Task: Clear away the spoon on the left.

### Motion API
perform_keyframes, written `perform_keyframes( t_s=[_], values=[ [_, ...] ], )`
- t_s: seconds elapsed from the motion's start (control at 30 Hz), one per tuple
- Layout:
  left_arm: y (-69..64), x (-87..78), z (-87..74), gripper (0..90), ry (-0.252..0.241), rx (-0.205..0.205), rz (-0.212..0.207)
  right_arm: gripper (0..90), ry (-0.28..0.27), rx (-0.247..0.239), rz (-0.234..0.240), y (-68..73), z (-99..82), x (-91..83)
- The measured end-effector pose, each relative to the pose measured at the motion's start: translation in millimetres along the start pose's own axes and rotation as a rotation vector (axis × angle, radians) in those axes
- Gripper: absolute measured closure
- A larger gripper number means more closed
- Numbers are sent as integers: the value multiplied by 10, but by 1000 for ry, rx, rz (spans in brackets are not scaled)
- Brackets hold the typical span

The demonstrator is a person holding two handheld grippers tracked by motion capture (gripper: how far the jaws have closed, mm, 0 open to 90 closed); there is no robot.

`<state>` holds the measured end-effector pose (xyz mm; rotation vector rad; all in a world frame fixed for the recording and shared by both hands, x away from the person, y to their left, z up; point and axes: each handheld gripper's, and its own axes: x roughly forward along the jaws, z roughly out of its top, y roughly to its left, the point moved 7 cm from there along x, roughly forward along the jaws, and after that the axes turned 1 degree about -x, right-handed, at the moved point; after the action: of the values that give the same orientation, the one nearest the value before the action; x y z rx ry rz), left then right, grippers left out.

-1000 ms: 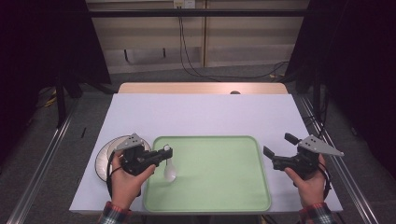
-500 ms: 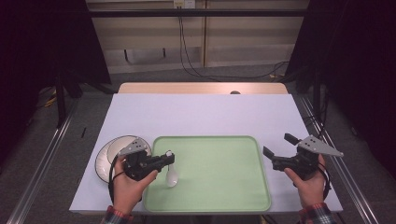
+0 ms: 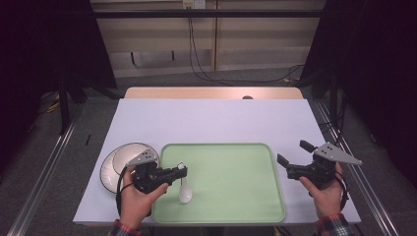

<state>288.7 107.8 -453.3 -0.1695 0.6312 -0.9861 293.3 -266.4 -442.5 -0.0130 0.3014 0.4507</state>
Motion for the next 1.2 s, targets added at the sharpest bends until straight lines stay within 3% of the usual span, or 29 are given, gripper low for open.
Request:
perform_keyframes(
  t_s=[0.4,0.7,1.2],
  values=[
    [161,75,-26,756,6,48,74,30,2,2,4,-10,-2,3],
    [233,104,-41,766,17,48,111,30,5,-1,4,-12,-5,3],
    [282,18,64,648,-40,61,121,30,14,-14,10,3,-14,32]
  ],
)
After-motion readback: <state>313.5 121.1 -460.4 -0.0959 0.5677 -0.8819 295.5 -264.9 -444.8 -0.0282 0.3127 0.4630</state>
